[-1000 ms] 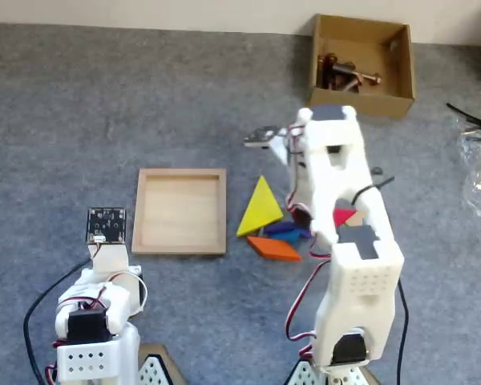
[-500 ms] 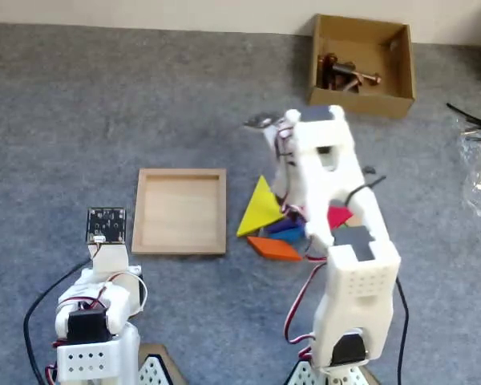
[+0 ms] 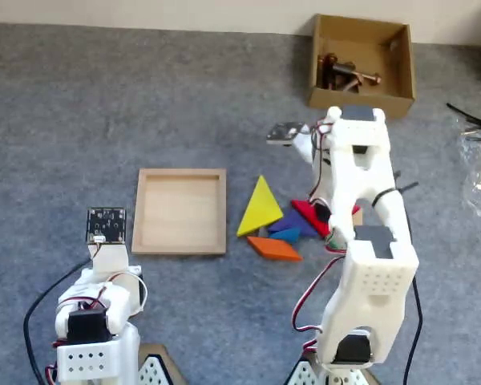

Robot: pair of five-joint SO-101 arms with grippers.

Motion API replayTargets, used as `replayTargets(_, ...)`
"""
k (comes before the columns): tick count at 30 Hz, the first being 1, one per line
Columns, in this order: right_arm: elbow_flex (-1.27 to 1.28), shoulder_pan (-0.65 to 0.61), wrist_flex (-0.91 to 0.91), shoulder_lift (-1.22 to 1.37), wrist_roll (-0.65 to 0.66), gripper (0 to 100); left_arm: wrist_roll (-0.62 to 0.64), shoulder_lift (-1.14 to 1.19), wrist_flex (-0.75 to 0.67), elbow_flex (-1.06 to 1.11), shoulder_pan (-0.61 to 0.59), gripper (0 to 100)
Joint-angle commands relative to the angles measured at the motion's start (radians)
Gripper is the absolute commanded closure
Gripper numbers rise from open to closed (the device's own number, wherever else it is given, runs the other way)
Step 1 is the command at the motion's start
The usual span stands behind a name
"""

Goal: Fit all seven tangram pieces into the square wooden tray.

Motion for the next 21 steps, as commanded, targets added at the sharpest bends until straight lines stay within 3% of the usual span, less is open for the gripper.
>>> replayTargets(1, -0.007, 0.012, 0.016, -0.041, 0.015, 83.6, 0.003, 0.007, 0.008, 0.021, -0.008, 100)
replayTargets(13, -0.007, 0.012, 0.071, 0.021, 0.244, 83.5, 0.003, 0.007, 0.008, 0.021, -0.008, 100)
replayTargets(21, -0.008, 0.002, 0.071, 0.021, 0.212, 83.5, 0.003, 0.007, 0.008, 0.021, -0.008, 100)
